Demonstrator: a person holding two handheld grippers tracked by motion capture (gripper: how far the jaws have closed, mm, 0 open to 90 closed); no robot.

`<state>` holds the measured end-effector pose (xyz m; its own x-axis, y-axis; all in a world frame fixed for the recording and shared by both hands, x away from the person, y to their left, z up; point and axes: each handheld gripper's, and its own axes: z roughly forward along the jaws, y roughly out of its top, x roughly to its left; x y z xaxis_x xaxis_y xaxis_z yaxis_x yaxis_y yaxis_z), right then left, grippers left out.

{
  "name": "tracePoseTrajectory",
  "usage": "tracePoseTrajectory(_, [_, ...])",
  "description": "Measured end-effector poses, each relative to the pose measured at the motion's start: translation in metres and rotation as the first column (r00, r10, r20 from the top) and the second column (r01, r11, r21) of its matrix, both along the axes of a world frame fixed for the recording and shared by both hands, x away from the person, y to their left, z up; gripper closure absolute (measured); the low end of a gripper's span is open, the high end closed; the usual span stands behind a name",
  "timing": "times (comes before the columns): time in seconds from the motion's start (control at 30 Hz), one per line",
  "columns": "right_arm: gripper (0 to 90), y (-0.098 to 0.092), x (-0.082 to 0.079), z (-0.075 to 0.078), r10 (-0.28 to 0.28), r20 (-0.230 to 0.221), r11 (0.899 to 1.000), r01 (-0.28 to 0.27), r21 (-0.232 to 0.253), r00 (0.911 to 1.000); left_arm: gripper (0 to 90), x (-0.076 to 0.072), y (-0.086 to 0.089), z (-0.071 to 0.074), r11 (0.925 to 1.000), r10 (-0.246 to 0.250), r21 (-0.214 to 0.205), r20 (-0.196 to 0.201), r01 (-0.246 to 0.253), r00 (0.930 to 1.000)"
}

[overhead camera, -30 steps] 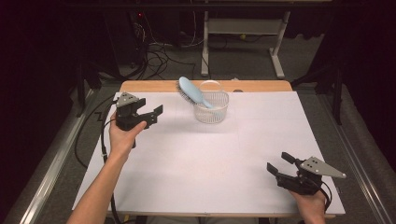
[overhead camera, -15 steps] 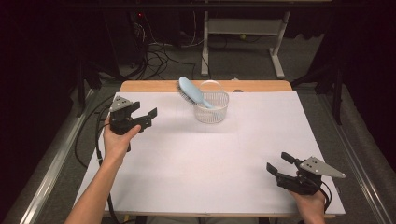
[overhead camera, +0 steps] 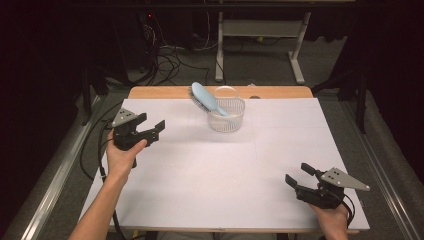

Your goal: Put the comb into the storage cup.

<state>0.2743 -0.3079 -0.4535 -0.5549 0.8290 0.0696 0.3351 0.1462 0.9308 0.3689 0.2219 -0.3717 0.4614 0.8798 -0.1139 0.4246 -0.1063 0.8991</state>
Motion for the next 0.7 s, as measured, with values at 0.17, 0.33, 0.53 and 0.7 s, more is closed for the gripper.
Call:
tracePoseTrajectory(0.17, [26.9,-0.001,0.0,0.0,-0.003,0.002,1.0,0.003,0.003,1.0,26.9,-0.004,0.002,-0.001,1.0,0.004,-0.009,0.004,-0.004,1.0])
tracePoseTrajectory(0.33, [27.2,0.0,0.0,0.0,-0.003,0.009,1.0,0.003,0.001,1.0,26.9,-0.01,0.003,-0.002,1.0,-0.004,-0.008,0.008,0.004,1.0])
tracePoseTrajectory(0.53, [27.2,-0.001,0.0,0.0,-0.006,0.008,1.0,0.006,0.003,0.9999,26.9,-0.015,0.005,-0.003,1.0,-0.001,-0.004,0.014,0.001,0.9999])
tracePoseTrajectory(0.7, [27.2,-0.001,0.0,0.0,-0.006,0.008,1.0,0.006,0.004,0.9999,26.9,-0.018,0.007,-0.003,1.0,0.001,0.001,0.019,-0.001,0.9998])
